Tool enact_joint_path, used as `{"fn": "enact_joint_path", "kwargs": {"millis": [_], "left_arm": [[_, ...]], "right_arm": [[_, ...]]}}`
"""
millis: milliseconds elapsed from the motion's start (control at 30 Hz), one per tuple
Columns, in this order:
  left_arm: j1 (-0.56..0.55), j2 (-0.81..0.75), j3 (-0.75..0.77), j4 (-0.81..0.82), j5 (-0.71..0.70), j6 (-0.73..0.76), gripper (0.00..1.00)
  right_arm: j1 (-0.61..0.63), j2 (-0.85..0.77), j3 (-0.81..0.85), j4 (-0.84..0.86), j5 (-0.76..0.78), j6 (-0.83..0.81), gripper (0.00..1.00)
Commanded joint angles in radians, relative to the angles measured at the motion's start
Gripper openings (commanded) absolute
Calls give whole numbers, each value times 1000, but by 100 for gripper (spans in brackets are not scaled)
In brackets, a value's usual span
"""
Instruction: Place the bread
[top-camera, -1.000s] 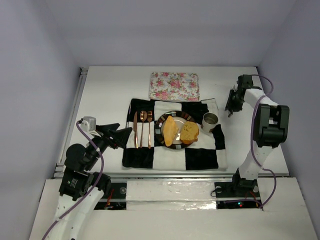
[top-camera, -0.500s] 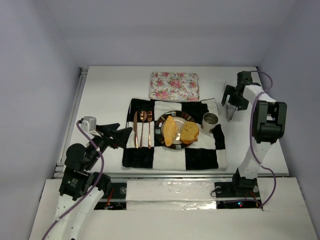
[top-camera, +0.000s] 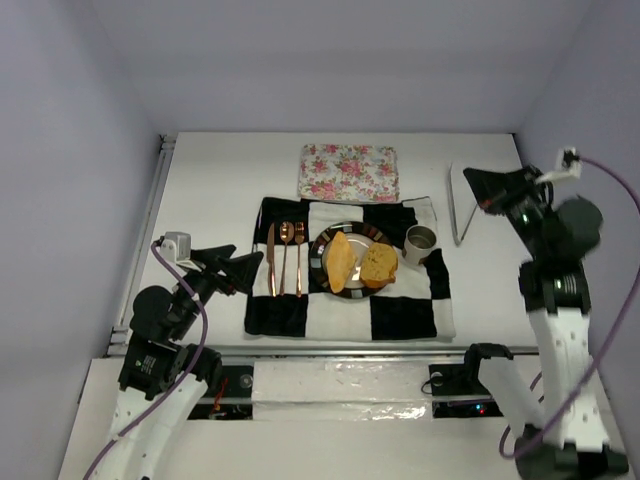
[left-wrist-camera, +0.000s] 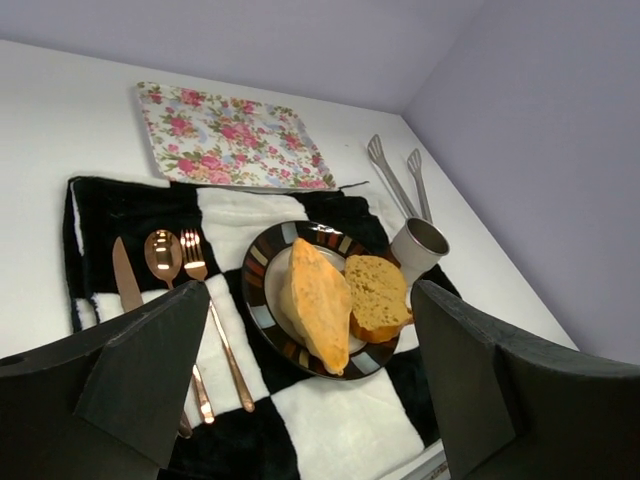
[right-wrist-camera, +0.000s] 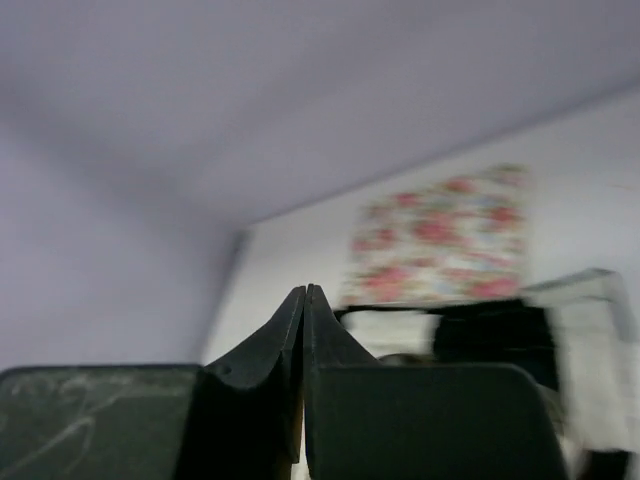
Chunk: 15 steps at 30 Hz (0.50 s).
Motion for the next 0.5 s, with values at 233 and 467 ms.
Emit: {"fn": "enact_joint_path", "kwargs": {"millis": [233,467], "left_arm": [[3,76,6,41,-40,7,84],[3,78,8,32,-57,3,83]], "right_arm": [[17,-563,-294,-79,-342,124,0],[27,-608,-399,-78,-372,128,0]]}}
